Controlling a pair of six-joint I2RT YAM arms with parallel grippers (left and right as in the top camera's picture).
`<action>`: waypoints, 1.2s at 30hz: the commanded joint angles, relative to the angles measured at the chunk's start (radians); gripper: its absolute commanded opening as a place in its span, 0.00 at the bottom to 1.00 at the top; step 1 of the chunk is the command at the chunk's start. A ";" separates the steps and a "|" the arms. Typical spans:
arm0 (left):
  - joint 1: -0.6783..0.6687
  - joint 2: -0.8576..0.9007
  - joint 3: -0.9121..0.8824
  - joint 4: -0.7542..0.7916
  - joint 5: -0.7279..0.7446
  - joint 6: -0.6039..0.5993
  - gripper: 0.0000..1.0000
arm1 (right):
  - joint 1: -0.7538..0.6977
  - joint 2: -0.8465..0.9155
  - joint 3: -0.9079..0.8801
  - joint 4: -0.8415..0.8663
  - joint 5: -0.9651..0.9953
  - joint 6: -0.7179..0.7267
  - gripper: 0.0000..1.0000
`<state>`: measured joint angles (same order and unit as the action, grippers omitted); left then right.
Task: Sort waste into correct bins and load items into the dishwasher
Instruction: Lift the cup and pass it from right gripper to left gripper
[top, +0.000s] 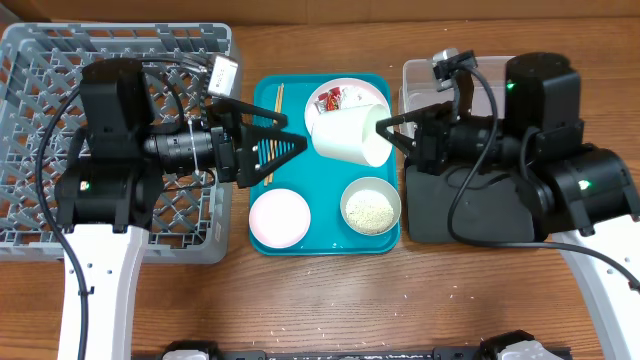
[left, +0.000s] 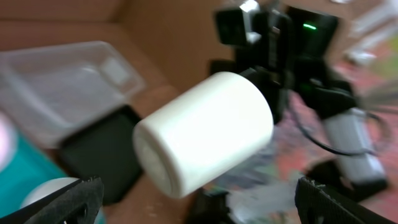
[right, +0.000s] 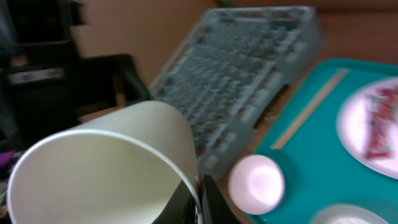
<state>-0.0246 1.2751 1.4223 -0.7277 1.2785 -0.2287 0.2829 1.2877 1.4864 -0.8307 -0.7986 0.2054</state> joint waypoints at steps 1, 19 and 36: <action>-0.017 0.026 0.014 0.002 0.303 0.008 1.00 | -0.011 0.003 0.014 0.080 -0.386 -0.053 0.04; -0.132 0.025 0.015 0.029 0.303 0.008 0.91 | 0.049 0.066 0.013 0.172 -0.390 -0.007 0.04; -0.131 0.026 0.015 0.081 0.264 -0.005 0.94 | 0.004 0.064 0.013 0.143 -0.438 0.007 0.04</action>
<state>-0.1539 1.3029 1.4223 -0.6704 1.5337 -0.2325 0.2932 1.3605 1.4860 -0.6922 -1.2304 0.2096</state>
